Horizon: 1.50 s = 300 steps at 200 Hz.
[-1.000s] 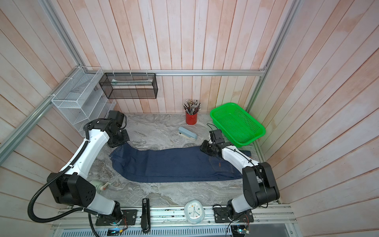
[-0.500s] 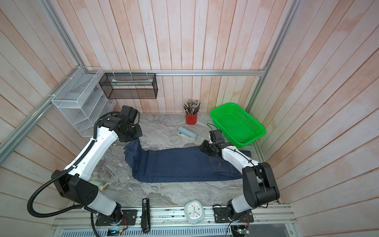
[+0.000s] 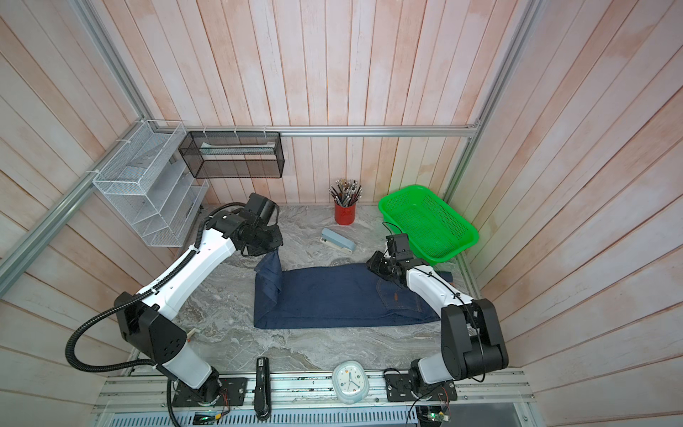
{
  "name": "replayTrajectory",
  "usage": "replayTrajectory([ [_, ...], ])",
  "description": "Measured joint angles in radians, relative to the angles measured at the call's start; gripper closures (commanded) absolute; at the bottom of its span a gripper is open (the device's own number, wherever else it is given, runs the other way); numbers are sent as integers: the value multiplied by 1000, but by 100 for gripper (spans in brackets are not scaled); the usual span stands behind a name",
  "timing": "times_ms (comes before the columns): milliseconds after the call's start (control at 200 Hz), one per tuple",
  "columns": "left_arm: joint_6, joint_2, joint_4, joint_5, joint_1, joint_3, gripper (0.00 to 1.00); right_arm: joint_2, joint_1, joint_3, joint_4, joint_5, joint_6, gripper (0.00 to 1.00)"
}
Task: Fold and stack the trousers
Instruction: Fold the trousers at the center of the table.
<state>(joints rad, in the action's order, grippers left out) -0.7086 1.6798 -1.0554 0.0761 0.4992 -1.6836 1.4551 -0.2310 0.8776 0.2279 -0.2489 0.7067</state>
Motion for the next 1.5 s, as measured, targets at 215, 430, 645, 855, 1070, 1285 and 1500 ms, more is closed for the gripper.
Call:
replayTrajectory([
  [215,-23,122,56,-35,83,-13,100,-48,26,-3,4,14,-1,58],
  [430,-48,179,84,-67,136,-30,100,-72,35,-27,11,18,-3,58],
  [645,-86,249,124,-100,203,-100,100,-75,42,-28,12,20,-3,58],
  [855,-112,293,128,-137,240,-91,100,-92,43,-34,13,21,-3,58],
  [1070,-116,305,132,-156,239,-91,100,-98,43,-55,12,23,-3,58],
  [1285,-120,389,153,-177,243,-100,99,-102,43,-60,15,25,-3,58],
  [1500,-138,446,185,-229,273,-127,53,-111,47,-60,15,31,-3,58],
])
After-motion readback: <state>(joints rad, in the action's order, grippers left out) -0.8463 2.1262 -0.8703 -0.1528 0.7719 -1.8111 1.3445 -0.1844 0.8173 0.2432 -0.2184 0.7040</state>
